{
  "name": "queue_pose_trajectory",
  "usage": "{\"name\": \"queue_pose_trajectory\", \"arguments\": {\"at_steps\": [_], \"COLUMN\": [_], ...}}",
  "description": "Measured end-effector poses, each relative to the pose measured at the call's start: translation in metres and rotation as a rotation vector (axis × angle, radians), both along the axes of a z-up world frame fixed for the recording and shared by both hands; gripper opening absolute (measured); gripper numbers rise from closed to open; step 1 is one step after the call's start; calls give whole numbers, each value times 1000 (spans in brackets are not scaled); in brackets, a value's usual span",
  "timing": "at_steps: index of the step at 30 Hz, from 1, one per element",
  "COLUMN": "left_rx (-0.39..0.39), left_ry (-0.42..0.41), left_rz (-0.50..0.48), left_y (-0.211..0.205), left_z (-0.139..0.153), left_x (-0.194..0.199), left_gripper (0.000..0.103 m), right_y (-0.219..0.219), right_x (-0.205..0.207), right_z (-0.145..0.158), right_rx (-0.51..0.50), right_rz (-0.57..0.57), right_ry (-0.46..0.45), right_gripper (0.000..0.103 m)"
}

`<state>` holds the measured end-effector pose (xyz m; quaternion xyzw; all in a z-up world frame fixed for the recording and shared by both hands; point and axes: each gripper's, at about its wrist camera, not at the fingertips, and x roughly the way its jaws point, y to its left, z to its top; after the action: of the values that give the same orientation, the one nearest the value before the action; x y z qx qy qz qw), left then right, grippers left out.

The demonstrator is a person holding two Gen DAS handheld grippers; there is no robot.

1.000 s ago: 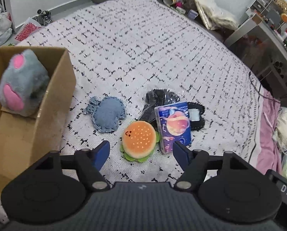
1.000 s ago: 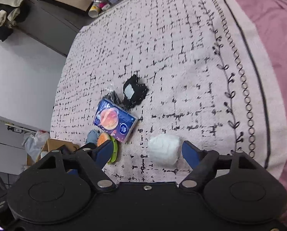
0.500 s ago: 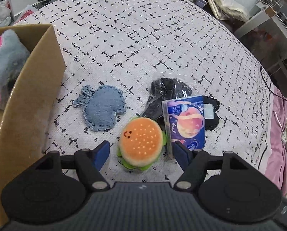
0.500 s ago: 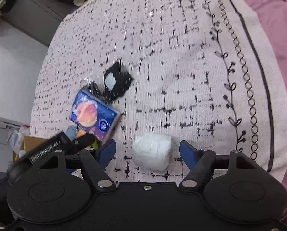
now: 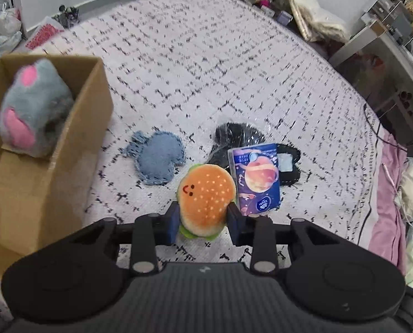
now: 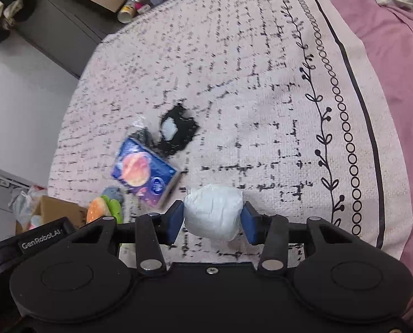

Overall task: Organize soft objects
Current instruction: 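Grasp the hamburger plush with left gripper while right grasps the white ball, then lower both plushes into the box and open both grippers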

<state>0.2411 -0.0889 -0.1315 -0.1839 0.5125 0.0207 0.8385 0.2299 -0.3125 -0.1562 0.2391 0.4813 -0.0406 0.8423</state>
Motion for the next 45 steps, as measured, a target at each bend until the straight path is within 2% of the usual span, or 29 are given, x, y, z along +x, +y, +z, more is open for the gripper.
{"name": "queue_pose_trajectory", "arguments": {"at_steps": [12,14,20,25,38,45], "left_rx": [-18,-18,-11,-6,10,6], "left_ry": [-75,-92,-127,-148,-183,-191], "left_rz": [12,6,-1,9,51,101], "left_y": [26,30,43,63,116,149], "left_z": [52,60,78,90,107,106], "left_x": [-34,-39,-54,-67,-85,-90], "left_gripper": [34,34,34,34,34,34], "right_y": [18,24,38,51,97,127], "right_x": [-24,-28,-36,-40,-55,-58], "right_z": [36,44,60,66,85,89], "right_rx": [-10,-36,-54,-65,-85,-73], "right_rz": [82,105,154,176,267,296], "right_ry": [-134,-169,-257,-291,-375,-426], "right_gripper": [44,44,44,45,45,44]}}
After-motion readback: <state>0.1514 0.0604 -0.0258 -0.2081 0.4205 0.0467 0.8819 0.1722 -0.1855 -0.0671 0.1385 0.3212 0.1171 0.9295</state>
